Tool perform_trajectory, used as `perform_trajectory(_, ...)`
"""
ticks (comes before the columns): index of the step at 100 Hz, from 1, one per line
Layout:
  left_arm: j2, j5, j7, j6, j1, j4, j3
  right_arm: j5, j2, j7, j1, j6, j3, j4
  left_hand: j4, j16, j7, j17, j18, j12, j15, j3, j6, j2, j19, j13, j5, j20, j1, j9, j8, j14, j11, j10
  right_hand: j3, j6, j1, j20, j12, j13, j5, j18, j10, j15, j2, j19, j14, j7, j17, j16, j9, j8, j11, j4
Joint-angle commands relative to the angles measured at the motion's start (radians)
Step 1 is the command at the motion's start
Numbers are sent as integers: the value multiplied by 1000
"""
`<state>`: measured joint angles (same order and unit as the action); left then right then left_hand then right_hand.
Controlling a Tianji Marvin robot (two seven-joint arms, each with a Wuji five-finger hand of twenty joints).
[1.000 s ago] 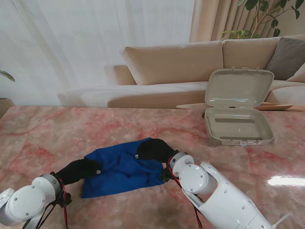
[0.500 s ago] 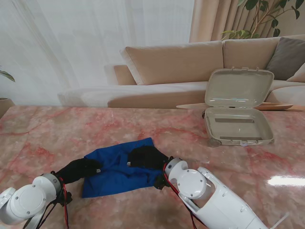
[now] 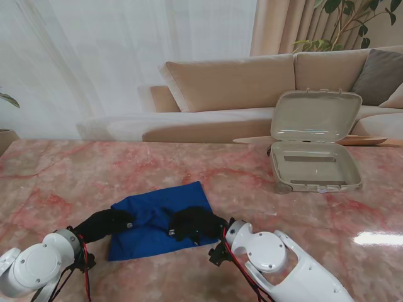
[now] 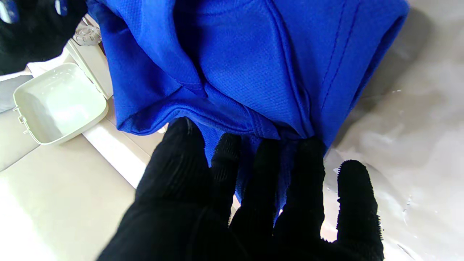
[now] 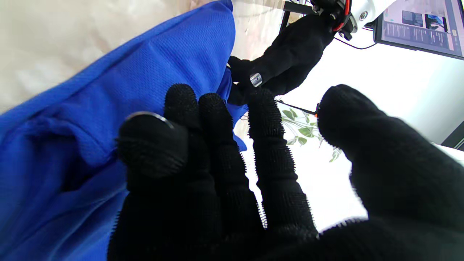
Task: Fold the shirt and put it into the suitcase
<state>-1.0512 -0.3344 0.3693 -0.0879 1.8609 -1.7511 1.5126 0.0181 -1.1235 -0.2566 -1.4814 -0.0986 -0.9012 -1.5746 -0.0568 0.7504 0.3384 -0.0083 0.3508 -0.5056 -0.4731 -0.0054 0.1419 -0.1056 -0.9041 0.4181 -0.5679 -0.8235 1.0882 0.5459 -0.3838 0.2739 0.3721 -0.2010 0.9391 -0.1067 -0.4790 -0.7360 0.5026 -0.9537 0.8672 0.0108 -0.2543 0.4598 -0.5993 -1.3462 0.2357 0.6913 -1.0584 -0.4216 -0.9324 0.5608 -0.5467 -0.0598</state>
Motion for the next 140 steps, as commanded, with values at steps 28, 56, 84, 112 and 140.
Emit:
perform_trajectory(28, -2, 1, 10, -17, 11, 15, -4, -14, 8, 13, -26, 13, -34, -27, -5, -43, 0, -9, 12, 6, 62, -27, -20, 11, 2, -28, -14, 5, 42, -1, -12, 59, 2, -10, -14, 29, -10, -17, -4, -32, 19, -233, -12, 19, -13, -46, 43, 34, -27, -30, -28, -18, -20, -5)
perform_trajectory(56, -4, 3, 4, -17, 7, 19, -3, -110, -41, 218, -9, 86, -37, -67, -5, -43, 1, -9, 13, 5, 61, -28, -19, 11, 1, -26, -15, 5, 41, 0, -12, 58, 3, -10, 12, 23, 13, 6, -7, 12, -1, -216, -4, -5, -22, 9, 34, 1, -13, -26, 11, -21, -3, 1)
perform_trajectory(84, -7, 7, -10, -16, 3, 24, -5, -156, -61, 264, 62, 77, 32, 9, -5, -43, 1, -9, 14, 6, 62, -28, -20, 11, 1, -28, -16, 4, 41, 1, -12, 60, 3, -11, 10, -17, 75, 223, -106, 241, -112, 247, 22, -193, 3, 457, -56, -256, 799, 81, 215, 91, 101, 46)
perform_trajectory(112, -9, 13, -19, -22, 1, 27, -8, -137, -62, 233, 104, 38, 80, 60, -6, -43, 1, -10, 13, 6, 62, -28, -18, 12, 2, -28, -18, 5, 40, 1, -12, 59, 2, -11, -6, -3, 107, 298, -194, 400, -156, 213, 43, -296, 1, 494, -118, -297, 897, 166, 350, 65, 194, 41)
perform_trajectory(140, -13, 19, -32, -23, -3, 32, -12, -102, -82, 233, 155, 16, 152, 125, -6, -43, 0, -10, 13, 6, 62, -28, -20, 11, 2, -28, -18, 5, 41, 1, -12, 59, 2, -10, -14, 9, 109, 300, -217, 437, -173, 210, 46, -260, 16, 505, -119, -288, 897, 188, 389, 68, 156, 45)
